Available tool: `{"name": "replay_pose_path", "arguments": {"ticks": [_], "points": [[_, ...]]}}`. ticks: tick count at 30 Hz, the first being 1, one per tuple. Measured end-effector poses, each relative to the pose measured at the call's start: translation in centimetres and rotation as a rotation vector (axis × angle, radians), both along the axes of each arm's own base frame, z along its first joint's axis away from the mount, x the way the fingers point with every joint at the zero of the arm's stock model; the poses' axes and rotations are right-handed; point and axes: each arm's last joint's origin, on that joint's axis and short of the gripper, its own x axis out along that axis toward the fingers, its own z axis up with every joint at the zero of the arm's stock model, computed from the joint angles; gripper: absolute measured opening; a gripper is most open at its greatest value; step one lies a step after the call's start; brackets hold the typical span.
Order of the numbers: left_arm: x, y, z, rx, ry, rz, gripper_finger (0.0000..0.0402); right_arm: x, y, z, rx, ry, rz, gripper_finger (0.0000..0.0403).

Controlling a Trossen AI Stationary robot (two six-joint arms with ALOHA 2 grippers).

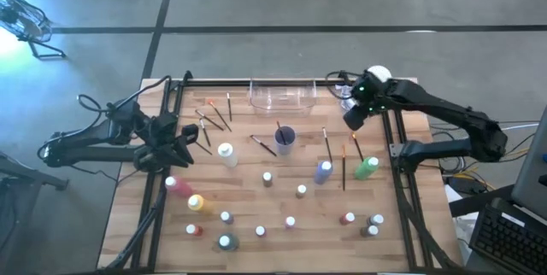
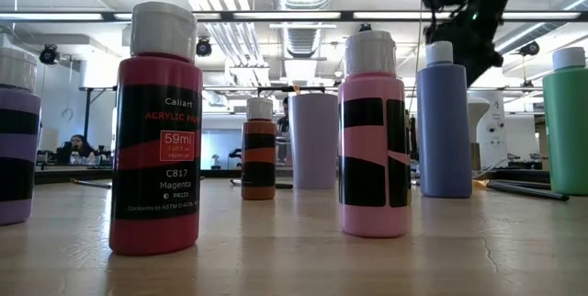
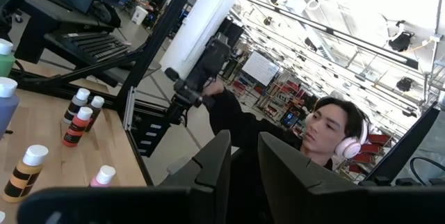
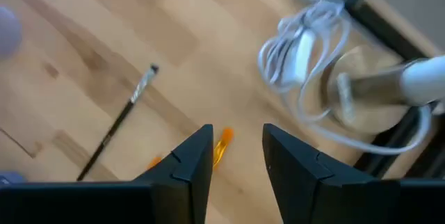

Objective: Pick & Place Paint Supplies
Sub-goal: Put the gold paint brush into the purple cup

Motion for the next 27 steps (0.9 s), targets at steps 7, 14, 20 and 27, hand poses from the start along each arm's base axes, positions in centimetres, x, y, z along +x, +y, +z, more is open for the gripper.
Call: {"name": "replay_pose_path", "arguments": {"ticks": [7,14,20,27], "points": [[0.0,0.0,0.0,0.000,0.000,0.000,0.0081,2.1,-1.3,-3.7,0.161,0.107,-0.050,0.0162],[0.0,0.0,0.0,0.000,0.000,-0.001,0.0081,3.6,-1.0,-5.9,0.258,0.162,-0.080,0.0173],[0.0,0.0,0.0,0.000,0.000,0.000,0.0081,4.8,0.4,-6.3,0.285,0.147,-0.070,0.0165],[0.0,0.0,0.0,0.000,0.000,0.000,0.0081,5.8,2.1,-6.8,0.276,0.110,-0.061,0.0145]]}}
